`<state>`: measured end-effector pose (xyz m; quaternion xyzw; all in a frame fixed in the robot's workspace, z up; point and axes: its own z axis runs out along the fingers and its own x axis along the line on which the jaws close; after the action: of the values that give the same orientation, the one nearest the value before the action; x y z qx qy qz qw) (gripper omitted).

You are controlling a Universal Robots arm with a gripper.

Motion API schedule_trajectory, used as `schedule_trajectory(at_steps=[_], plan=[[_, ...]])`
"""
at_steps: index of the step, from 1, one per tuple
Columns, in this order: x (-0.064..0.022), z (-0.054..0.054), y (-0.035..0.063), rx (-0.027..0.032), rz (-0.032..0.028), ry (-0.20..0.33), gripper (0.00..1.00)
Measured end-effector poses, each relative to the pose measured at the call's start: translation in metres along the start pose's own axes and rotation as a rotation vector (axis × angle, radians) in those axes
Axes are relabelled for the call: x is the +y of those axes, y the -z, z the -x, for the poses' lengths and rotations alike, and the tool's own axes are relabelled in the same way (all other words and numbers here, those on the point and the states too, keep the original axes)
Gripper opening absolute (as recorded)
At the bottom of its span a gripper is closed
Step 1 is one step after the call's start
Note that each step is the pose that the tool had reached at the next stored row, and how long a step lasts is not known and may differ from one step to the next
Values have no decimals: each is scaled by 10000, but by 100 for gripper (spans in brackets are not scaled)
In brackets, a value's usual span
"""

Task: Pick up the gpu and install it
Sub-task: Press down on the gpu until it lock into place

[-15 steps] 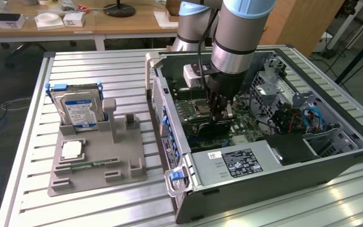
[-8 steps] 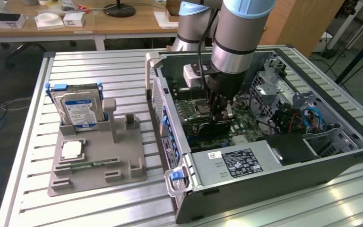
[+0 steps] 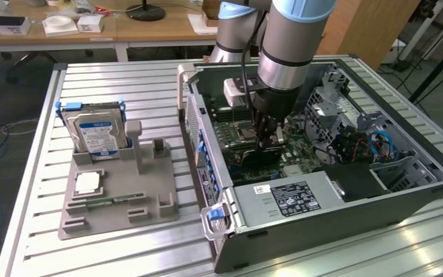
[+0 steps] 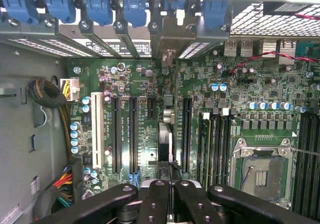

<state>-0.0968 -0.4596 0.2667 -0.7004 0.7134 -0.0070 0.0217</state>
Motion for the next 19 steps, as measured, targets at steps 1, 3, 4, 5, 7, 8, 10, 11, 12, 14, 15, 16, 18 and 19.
schedule_trajectory(at_steps=[1, 3, 4, 5, 7, 8, 10, 11, 12, 14, 15, 16, 18, 19], plan=[[0, 0, -6, 1, 25, -1, 11], [2, -2, -39, 8, 30, -1, 11], [2, -4, -53, 18, 34, 1, 11], [3, -5, -65, 27, 40, 2, 11], [3, -3, -73, 6, 34, 1, 11], [2, 0, -60, -12, 33, -1, 11], [2, 0, -9, -7, 45, -1, 11], [5, -1, 34, 2, 54, -1, 11], [4, 1, 77, -1, 60, 1, 11], [13, 2, 154, 0, 81, -1, 11], [24, 2, 185, 2, 98, -1, 11], [34, 3, 203, 3, 130, -2, 11], [52, 3, 233, 4, 206, -3, 11], [64, 3, 244, 5, 250, -4, 11]])
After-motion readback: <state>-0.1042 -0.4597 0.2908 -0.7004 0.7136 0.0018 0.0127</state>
